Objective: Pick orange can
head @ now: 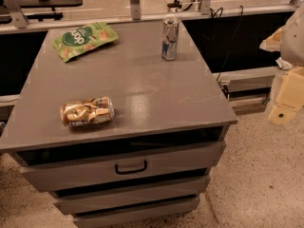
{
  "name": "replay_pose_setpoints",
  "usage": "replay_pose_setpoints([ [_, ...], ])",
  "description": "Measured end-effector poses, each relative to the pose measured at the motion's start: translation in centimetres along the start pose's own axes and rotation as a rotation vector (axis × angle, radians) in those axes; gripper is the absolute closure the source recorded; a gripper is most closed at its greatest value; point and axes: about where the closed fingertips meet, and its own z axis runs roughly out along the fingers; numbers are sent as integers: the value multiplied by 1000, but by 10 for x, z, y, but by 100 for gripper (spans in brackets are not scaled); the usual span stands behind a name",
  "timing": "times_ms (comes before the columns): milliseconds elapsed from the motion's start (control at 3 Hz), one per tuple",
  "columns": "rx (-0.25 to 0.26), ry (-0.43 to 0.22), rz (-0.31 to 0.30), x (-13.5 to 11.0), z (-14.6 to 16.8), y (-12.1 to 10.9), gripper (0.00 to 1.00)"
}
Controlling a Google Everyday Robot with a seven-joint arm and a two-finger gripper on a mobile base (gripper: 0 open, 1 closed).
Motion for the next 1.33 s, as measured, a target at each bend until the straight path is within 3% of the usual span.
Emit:
replay_pose_setpoints([
  [333,0,0,0,0,0,0,0],
  [667,-22,-38,-36,-17,6,-1,0],
  [1000,-73,-116,-85,-72,36,2,0],
  [1333,-115,-204,-139,-150,71,15,0],
])
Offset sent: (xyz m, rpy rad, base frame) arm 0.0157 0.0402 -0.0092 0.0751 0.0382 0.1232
